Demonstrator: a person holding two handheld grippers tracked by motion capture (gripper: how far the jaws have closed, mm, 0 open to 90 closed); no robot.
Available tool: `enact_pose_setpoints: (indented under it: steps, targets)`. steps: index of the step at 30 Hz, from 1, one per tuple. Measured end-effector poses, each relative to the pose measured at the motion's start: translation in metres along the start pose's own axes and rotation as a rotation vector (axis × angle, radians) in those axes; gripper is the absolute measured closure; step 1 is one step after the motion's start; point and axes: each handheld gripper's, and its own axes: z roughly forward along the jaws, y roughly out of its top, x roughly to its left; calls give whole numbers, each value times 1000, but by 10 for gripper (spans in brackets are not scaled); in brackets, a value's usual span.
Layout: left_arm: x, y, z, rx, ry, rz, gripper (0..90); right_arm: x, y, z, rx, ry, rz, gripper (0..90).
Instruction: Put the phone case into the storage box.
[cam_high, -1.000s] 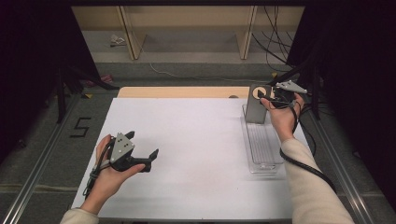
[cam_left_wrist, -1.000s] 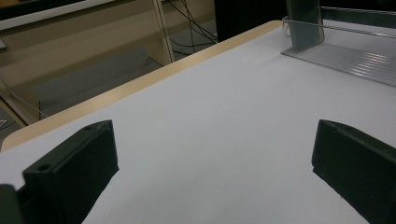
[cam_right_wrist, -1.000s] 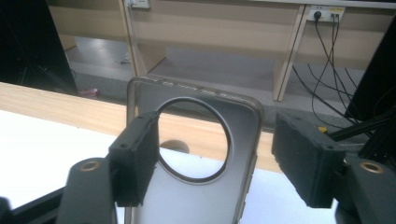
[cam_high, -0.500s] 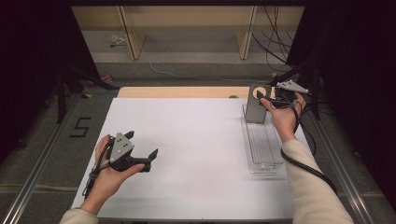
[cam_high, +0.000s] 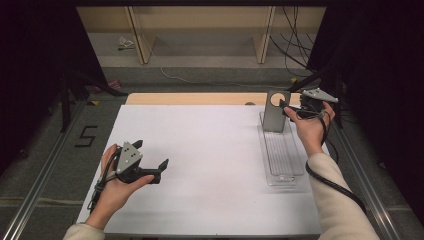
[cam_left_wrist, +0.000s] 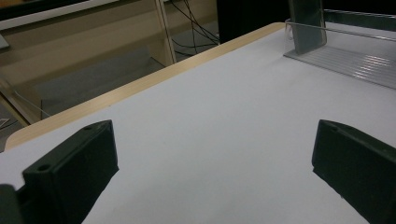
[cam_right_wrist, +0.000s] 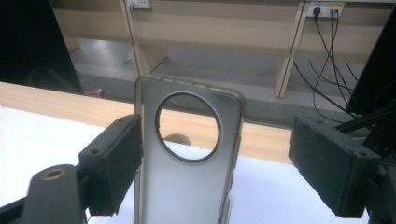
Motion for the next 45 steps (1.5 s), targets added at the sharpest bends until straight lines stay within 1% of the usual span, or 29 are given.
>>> enact_pose_setpoints:
  steps: [22,32,35,45]
  targets:
    - [0,-1,-1,2,-5,-4,0,9,-4,-19,-3,8,-7,186]
    - [0,-1,-1,-1,-7,-2,0,12,-4,-33,-8,19,-21,186]
    - [0,-1,-1,2,-8,0,0,13,-4,-37,-14,26,-18,186]
    - [-1,-2,-1,3,-9,-1,0,23,-6,-47,-13,67,-46,185]
